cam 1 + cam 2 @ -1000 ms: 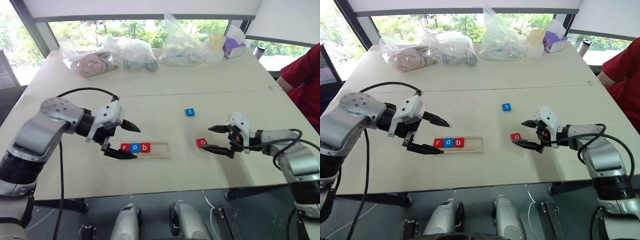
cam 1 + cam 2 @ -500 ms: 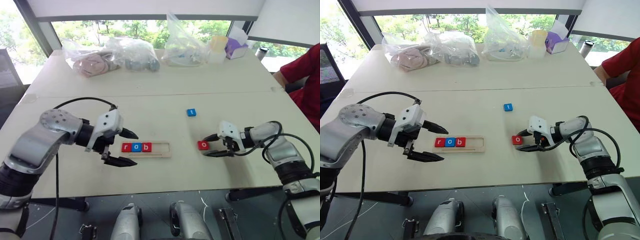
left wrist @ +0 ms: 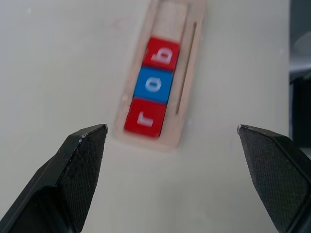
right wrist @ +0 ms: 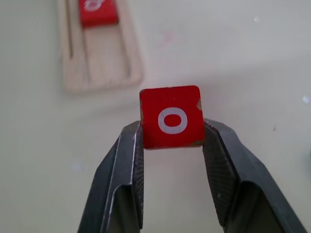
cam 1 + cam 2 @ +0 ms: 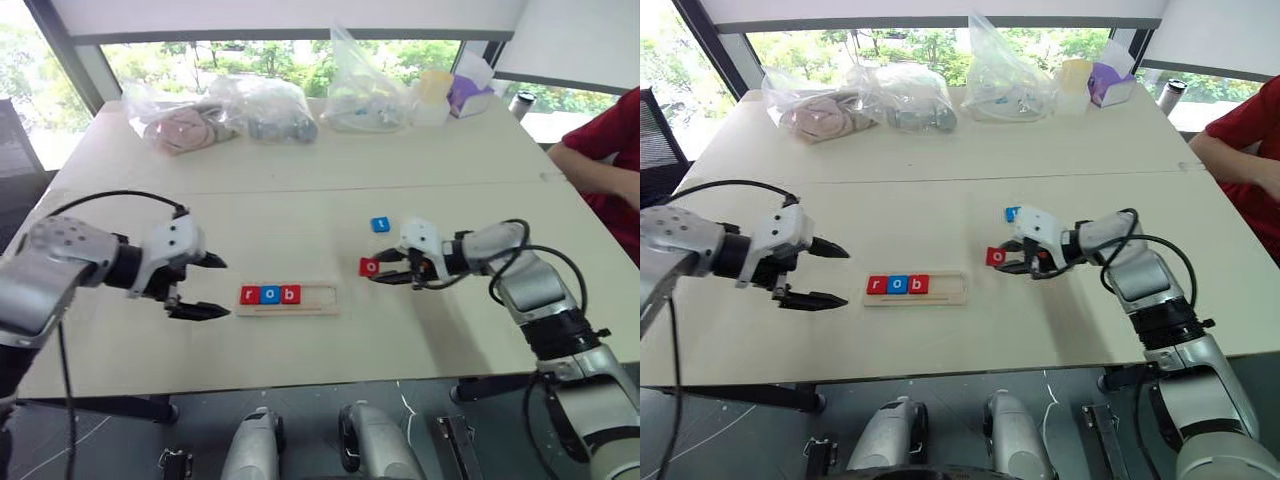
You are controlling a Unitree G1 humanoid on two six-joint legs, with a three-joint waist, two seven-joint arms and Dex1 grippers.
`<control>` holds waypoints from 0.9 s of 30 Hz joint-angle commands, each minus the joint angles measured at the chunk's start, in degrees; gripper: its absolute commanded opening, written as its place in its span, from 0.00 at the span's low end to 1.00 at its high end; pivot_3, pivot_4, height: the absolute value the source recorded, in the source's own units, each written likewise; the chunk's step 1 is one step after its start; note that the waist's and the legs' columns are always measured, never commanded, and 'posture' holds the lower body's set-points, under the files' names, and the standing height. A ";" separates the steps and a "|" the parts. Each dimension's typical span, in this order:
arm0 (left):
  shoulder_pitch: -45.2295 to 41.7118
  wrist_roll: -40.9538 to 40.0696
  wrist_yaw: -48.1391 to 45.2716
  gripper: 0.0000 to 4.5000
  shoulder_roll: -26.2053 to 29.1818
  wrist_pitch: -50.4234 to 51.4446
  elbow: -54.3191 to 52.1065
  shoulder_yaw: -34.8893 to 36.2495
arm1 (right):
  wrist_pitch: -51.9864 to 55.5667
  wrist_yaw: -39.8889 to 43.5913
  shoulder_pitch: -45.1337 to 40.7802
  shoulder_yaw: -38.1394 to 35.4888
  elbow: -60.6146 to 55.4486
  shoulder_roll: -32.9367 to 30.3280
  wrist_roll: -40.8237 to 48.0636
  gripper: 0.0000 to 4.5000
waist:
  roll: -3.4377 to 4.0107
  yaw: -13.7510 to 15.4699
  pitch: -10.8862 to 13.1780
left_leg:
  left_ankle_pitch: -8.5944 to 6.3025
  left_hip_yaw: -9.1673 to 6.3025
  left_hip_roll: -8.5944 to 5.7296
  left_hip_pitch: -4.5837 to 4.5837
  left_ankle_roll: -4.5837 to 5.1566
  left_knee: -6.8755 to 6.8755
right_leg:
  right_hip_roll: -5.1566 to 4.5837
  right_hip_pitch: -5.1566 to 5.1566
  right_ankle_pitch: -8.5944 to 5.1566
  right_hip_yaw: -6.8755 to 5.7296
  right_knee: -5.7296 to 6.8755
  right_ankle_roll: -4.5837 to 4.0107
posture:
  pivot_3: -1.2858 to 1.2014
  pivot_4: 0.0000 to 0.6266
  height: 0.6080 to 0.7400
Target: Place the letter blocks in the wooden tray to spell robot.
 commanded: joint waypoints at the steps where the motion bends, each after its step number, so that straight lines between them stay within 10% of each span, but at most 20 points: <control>1: 0.60 -1.57 -0.38 1.00 0.63 0.25 -1.99 3.28 | 8.84 -3.37 -1.10 2.50 -8.25 2.76 0.56 0.25 | 0.00 0.05 0.00 | 0.00 0.01 -0.01 -0.02 0.00 0.01 | -0.02 0.00 0.00 0.00 -0.01 0.00 | 0.52 0.24 1.00; 27: 2.92 -8.26 5.52 1.00 -2.00 7.34 -10.15 6.14 | 5.86 -7.89 -2.19 13.16 -4.39 9.03 -3.25 0.25 | -0.01 -0.26 -0.01 | 0.00 0.05 -0.05 -0.06 0.00 0.06 | -0.05 0.01 0.01 0.02 -0.07 0.03 | 0.52 0.24 1.00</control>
